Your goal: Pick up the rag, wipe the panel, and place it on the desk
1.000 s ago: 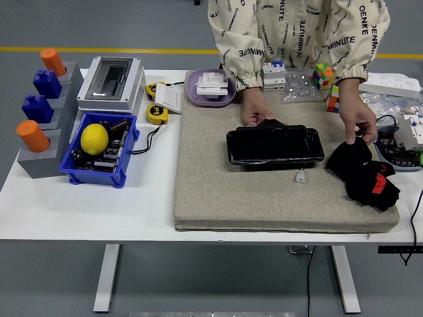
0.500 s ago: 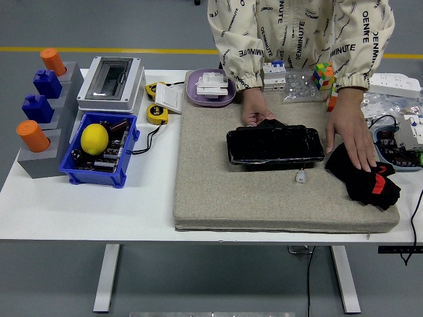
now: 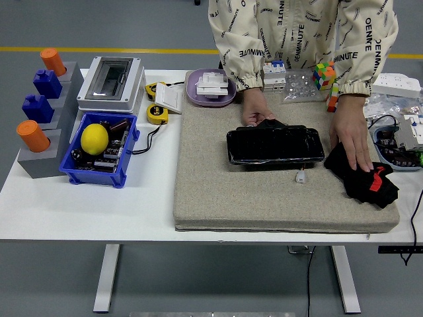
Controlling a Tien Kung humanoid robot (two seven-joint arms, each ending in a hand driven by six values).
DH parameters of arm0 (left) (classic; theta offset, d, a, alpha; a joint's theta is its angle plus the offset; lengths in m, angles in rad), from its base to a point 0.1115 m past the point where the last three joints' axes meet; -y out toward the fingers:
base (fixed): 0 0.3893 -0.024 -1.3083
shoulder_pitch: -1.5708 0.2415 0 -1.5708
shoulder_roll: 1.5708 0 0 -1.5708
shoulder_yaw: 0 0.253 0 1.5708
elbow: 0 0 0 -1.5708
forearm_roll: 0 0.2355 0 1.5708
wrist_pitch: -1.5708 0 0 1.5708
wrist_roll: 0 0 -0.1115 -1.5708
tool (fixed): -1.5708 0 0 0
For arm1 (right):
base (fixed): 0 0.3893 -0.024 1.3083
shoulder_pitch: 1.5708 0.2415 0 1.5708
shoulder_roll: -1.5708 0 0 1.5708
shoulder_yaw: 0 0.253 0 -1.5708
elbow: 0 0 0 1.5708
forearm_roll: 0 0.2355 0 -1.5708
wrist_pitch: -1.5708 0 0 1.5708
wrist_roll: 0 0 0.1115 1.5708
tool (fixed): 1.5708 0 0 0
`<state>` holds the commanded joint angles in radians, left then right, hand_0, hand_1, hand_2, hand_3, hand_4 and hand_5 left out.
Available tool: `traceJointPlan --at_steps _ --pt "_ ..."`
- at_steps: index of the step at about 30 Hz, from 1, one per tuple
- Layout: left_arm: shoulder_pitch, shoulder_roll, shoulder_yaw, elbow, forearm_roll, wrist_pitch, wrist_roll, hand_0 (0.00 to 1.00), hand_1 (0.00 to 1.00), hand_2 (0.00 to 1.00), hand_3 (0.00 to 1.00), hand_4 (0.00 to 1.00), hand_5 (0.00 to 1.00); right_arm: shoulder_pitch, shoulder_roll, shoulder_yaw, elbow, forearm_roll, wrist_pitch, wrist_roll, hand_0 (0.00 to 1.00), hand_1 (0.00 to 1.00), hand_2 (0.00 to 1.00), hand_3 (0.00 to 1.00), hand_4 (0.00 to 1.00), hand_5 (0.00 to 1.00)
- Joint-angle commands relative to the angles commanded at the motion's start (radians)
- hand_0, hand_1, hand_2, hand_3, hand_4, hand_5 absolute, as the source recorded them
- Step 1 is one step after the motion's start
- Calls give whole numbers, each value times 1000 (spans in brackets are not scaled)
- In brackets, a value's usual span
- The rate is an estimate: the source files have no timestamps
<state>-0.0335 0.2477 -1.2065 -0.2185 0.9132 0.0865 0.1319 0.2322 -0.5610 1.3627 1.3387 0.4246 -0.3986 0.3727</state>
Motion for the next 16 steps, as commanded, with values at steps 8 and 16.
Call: traceJointPlan --at_steps 8,16 --pt "0 0 2 -1 -2 0 0 650 662 695 580 680 446 -6 0 3 9 75 49 -59 816 749 829 865 998 964" --pt "2 1 4 -1 -3 0 0 650 663 695 580 680 446 -11 -2 7 9 46 34 -64 818 756 832 867 998 967"
